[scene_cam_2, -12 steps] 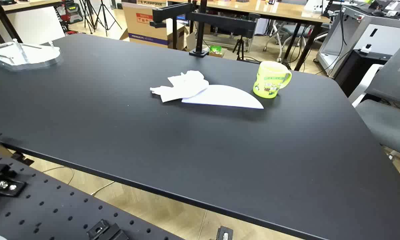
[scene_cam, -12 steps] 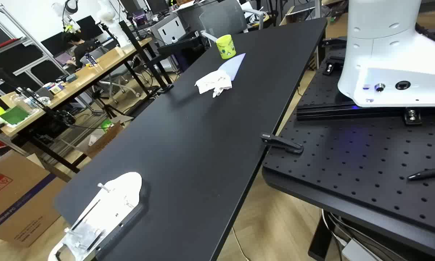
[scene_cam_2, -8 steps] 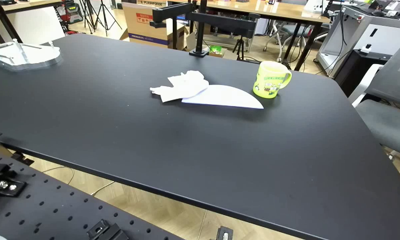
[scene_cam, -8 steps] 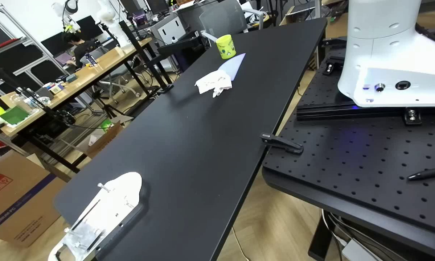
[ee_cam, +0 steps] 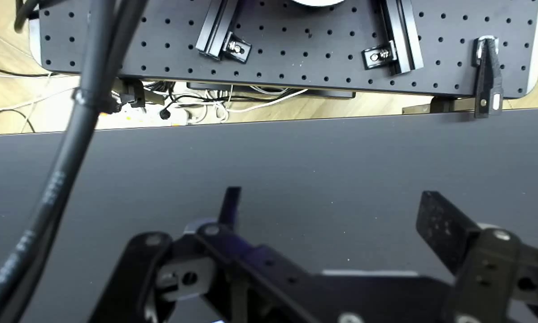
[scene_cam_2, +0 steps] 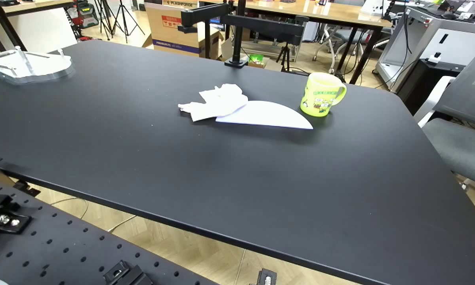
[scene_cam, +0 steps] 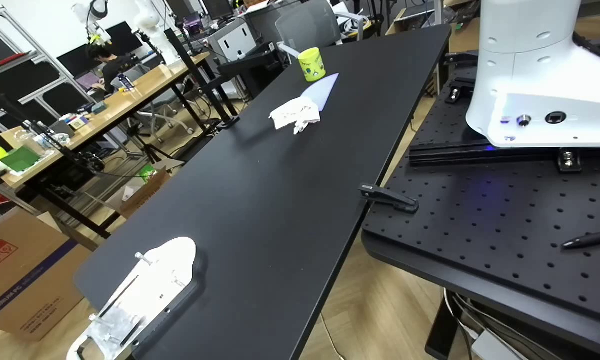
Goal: Put the white cloth on the rack.
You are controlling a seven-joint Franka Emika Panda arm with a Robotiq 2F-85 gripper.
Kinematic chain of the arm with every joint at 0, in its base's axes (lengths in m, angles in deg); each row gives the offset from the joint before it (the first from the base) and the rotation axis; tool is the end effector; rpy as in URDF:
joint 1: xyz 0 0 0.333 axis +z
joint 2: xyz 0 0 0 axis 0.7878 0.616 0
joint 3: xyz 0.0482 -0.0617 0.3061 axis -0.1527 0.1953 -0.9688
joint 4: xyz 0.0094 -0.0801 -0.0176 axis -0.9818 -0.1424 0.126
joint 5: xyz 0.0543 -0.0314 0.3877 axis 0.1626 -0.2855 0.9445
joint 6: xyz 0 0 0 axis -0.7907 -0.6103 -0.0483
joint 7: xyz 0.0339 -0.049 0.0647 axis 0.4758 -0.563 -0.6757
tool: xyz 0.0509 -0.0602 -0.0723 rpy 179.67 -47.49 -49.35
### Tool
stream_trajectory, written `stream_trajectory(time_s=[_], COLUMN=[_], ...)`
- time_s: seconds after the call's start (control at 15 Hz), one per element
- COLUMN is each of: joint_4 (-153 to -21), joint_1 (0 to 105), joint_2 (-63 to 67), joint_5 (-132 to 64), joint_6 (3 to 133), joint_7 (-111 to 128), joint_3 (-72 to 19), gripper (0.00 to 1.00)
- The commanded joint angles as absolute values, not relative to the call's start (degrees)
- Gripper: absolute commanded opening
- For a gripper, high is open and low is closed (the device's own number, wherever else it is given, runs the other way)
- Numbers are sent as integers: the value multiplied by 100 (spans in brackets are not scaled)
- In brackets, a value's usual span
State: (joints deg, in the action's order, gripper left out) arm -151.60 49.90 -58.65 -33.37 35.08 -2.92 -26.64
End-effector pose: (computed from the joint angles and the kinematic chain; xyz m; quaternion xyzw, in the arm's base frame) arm 0.2884 -0.0325 0.4223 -0.9948 -0.0266 0.0970 0.0142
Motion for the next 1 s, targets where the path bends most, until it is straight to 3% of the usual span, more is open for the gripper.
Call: stream_trajectory(time_s=[0.0,0.4,0.93], joint_4=[-15184,-14977,-13566], joint_1=[4894,4296,5031], joint_2=[-5829,-4912,-2753], joint_5=[-3421,-4484,-3657], joint_6=[3935,6057,6142], joint_7=[-227,-357,-3541], joint_3=[-2599,-2430,-1513], gripper=[100,100,100])
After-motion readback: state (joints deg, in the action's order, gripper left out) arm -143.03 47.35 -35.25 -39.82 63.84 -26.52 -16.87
